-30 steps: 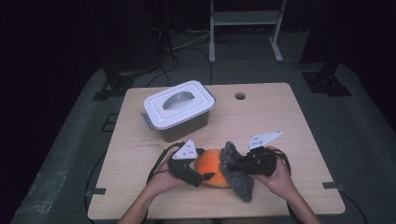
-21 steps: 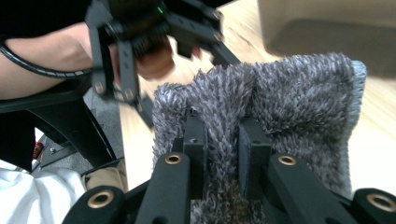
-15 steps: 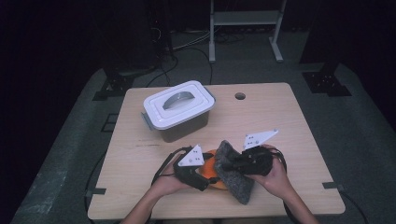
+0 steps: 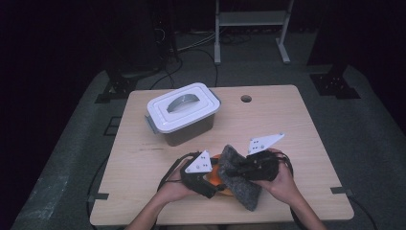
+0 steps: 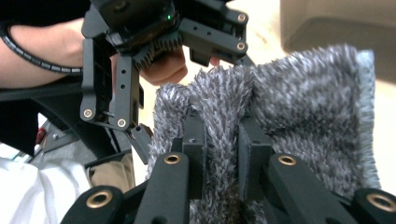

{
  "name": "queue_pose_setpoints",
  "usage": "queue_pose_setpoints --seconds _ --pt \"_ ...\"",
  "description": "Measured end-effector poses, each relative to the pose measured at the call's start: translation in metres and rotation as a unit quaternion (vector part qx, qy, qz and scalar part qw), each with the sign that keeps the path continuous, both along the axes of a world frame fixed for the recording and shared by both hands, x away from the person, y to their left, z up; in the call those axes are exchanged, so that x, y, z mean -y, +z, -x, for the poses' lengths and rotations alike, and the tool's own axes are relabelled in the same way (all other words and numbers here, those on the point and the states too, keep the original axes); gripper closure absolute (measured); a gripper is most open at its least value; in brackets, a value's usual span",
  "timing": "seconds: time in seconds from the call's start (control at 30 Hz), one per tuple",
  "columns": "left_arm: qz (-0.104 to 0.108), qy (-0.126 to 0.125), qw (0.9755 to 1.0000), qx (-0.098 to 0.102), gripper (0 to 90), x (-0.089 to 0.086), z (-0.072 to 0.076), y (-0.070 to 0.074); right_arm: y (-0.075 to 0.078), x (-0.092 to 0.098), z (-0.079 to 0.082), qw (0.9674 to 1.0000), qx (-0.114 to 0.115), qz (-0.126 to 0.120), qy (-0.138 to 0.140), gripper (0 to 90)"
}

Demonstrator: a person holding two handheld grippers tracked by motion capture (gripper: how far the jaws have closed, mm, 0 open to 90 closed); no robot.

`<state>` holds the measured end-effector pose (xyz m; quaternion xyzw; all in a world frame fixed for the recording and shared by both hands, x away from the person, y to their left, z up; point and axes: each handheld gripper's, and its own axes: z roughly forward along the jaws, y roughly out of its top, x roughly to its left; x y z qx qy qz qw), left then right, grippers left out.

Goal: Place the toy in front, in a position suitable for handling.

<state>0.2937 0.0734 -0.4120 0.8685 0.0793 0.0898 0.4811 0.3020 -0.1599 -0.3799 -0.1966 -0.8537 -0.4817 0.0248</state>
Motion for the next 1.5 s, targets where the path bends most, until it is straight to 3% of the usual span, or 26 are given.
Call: queue_pose_setpoints --seconds 0.1,0.27,0.33,0.43,0.57,0.67,0.7,0.87,1.0,1.1,1.17,1.27,1.33,1.43,1.5 --pt "-0.009 -0.007 0.9999 0.006 18.6 -0.002 0.0 -0.001 -0.002 0.005 -0.003 0.9999 -0.005 -0.007 -0.006 75.4" --pt "-0.014 -0.005 0.9998 -0.01 18.0 -0.009 -0.003 -0.002 -0.007 0.02 -0.01 0.9991 -0.008 -0.001 -0.043 75.4" --pt "-0.015 -0.005 0.9997 -0.019 15.1 -0.012 -0.005 -0.001 -0.014 0.02 -0.012 0.999 -0.022 0.001 -0.039 75.4" --pt "0.0 0.009 0.999 -0.044 9.6 -0.015 -0.009 0.003 -0.019 0.018 -0.011 0.9991 -0.03 0.0 -0.031 75.4" --pt "-0.014 0.013 0.9989 -0.043 15.4 -0.013 -0.009 -0.003 -0.018 0.011 -0.006 0.9992 -0.036 0.005 -0.014 75.3" --pt "-0.021 0.001 0.9992 -0.033 19.9 -0.014 -0.008 -0.005 -0.012 0.008 -0.002 0.9998 -0.008 -0.013 -0.014 75.4" --pt "-0.027 -0.001 0.9991 -0.032 20.5 -0.015 -0.008 -0.005 -0.01 0.008 -0.003 0.9997 -0.008 -0.021 -0.014 75.4" --pt "-0.038 -0.004 0.998 -0.051 20.8 -0.026 -0.014 -0.01 -0.019 0.008 -0.008 0.9996 -0.019 0.0 -0.019 75.3" --pt "-0.032 -0.009 0.9973 -0.066 18.9 -0.035 -0.018 -0.011 -0.026 0.014 -0.009 0.9992 -0.035 -0.003 -0.019 75.0" --pt "-0.015 0.003 0.9976 -0.068 10.2 -0.031 -0.02 -0.006 -0.028 0.011 -0.007 0.9992 -0.036 0.002 -0.015 74.8" --pt "-0.007 0.006 0.9979 -0.064 8.9 -0.026 -0.021 -0.004 -0.028 0.009 -0.006 0.9992 -0.038 -0.001 -0.007 74.8" --pt "-0.018 0.007 0.998 -0.06 8.3 -0.018 -0.022 -0.01 -0.029 0.006 -0.005 0.9993 -0.037 0.002 0.004 74.3" --pt "-0.016 0.008 0.9986 -0.05 19.4 -0.019 -0.022 -0.013 -0.029 0.007 -0.006 0.9992 -0.039 0.003 -0.003 74.2" --pt "0.005 0.011 0.9999 0.001 35.9 -0.019 -0.016 -0.006 -0.025 0.012 -0.008 0.9993 -0.032 -0.002 -0.018 74.3" --pt "0.03 0.018 0.9986 0.04 40.8 -0.019 -0.012 -0.002 -0.021 0.016 -0.009 0.9992 -0.029 -0.01 -0.027 74.3"
